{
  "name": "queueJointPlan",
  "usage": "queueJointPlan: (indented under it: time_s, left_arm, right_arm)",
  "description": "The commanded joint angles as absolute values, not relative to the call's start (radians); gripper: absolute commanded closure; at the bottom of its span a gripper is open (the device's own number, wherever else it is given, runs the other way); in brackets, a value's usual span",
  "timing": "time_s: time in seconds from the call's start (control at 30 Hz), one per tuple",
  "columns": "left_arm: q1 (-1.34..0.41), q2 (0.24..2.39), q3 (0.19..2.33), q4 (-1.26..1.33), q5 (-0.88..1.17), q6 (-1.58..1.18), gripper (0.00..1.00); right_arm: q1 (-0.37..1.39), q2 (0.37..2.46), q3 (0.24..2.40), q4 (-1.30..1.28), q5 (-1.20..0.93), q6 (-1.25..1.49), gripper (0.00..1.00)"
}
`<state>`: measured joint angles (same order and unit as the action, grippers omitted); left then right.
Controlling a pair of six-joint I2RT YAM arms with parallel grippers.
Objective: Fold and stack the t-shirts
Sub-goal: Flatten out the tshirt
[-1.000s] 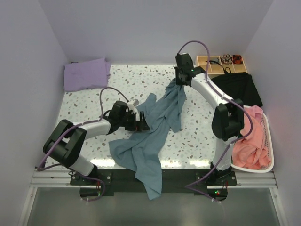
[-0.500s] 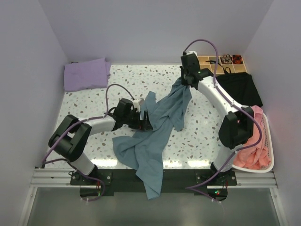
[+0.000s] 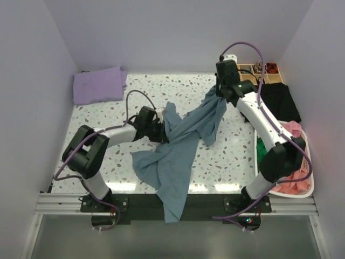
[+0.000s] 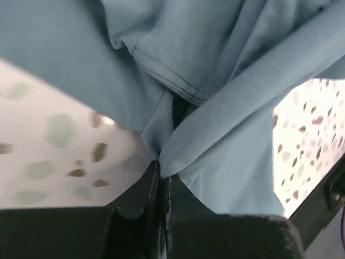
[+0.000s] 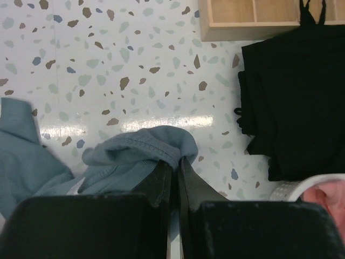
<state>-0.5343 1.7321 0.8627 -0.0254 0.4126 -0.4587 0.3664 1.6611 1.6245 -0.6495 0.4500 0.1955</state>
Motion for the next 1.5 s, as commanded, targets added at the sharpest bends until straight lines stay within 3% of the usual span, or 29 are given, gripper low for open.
queueJointPlan:
  time_s: [0.0,0.2,0.37,0.57,0.7,0.73,0.8,0.83,0.87,0.9,1.0,1.03,1.17,1.3,1.47]
  left_arm:
    - [-0.407,1.582,1.070,-0.300,0.233,-0.365,1.00]
    - [-0.353,1.552,1.438,-0.567,0.035,-0.243,1.00]
    - [-0.353,1.568,1.534,-0.624,0.055,-0.213,1.00]
    - [-0.412,1.476,1.260,-0.600,0.209,-0.241,1.00]
    - [-0.518,1.407,0.918,-0.536,0.235,-0.354,1.00]
    - [-0.552,1.398,0.867,-0.523,0.254,-0.379,1.00]
    - [-0.572,1.373,0.745,-0.494,0.273,-0.444,1.00]
    - [-0.581,1.362,0.714,-0.488,0.287,-0.459,0.92]
    - [-0.600,1.350,0.691,-0.483,0.279,-0.475,0.83]
    - [-0.612,1.342,0.705,-0.511,0.261,-0.494,0.66]
    - [-0.623,1.312,0.748,-0.517,0.194,-0.520,0.48]
    - [-0.621,1.309,0.767,-0.525,0.158,-0.523,0.00]
    - [-0.618,1.331,0.927,-0.578,0.009,-0.511,0.00]
    - [-0.592,1.354,0.986,-0.555,-0.078,-0.509,0.00]
    - [-0.418,1.374,0.928,-0.482,-0.061,-0.482,0.00]
  right_arm:
    - [0.356,1.542,1.634,-0.711,0.568,0.178,1.00]
    - [0.359,1.390,1.418,-0.781,0.428,0.291,1.00]
    - [0.382,1.232,1.130,-0.816,0.278,0.393,1.00]
    - [0.419,1.178,0.947,-0.842,0.150,0.463,1.00]
    - [0.455,1.189,0.879,-0.844,0.078,0.491,1.00]
    - [0.469,1.186,0.873,-0.851,0.074,0.508,0.84]
    - [0.515,1.174,0.865,-0.870,0.100,0.525,0.68]
    - [0.521,1.155,0.870,-0.882,0.135,0.543,0.59]
    - [0.525,1.144,0.882,-0.899,0.156,0.549,0.57]
    - [0.525,1.132,0.890,-0.905,0.178,0.555,0.56]
    - [0.523,1.095,0.925,-0.887,0.279,0.572,0.50]
    - [0.523,1.100,0.931,-0.868,0.293,0.568,0.49]
    - [0.523,1.182,1.004,-0.801,0.357,0.525,0.48]
    - [0.523,1.302,1.025,-0.635,0.198,0.450,0.49]
    - [0.523,1.472,1.098,-0.519,0.075,0.407,0.52]
